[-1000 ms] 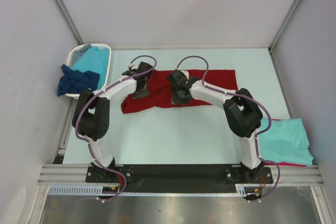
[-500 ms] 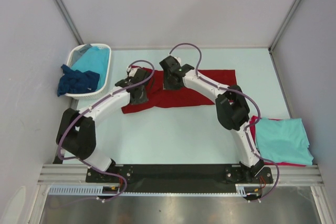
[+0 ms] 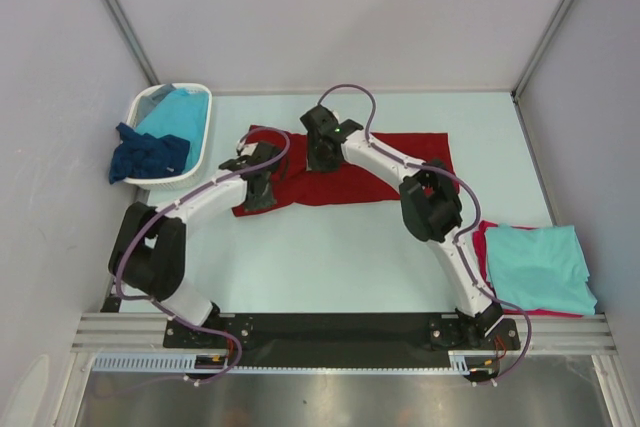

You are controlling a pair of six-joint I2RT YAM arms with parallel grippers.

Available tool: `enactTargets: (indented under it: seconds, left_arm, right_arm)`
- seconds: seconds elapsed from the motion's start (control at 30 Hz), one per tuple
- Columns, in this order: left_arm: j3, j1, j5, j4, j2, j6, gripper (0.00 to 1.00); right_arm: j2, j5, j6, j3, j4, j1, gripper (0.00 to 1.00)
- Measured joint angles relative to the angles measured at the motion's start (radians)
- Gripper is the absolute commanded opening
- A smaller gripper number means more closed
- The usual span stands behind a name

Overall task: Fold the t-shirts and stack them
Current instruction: Fold the other side of the tshirt into a rectangle

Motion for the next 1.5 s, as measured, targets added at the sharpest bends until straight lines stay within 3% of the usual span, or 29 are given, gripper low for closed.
enactTargets:
  seconds: [0.73,1.0,1.5]
  left_arm:
    - [-0.012,0.046,0.085,0.014,0.145,-0.010,0.29]
    - [-0.012,0.052,0.068,0.013,0.102,-0.007,0.38]
    - [0.007,0.053,0.037,-0.012,0.054,-0.007,0.41]
  right_arm:
    - [0.051,-0.098,-0.001,0.209,-0.016,0.016,0.41]
    - [0.087,-0.122,-0.004,0.210,-0.021,0.028,0.41]
    - [0.088,-0.132,-0.003,0.210,-0.015,0.029,0.42]
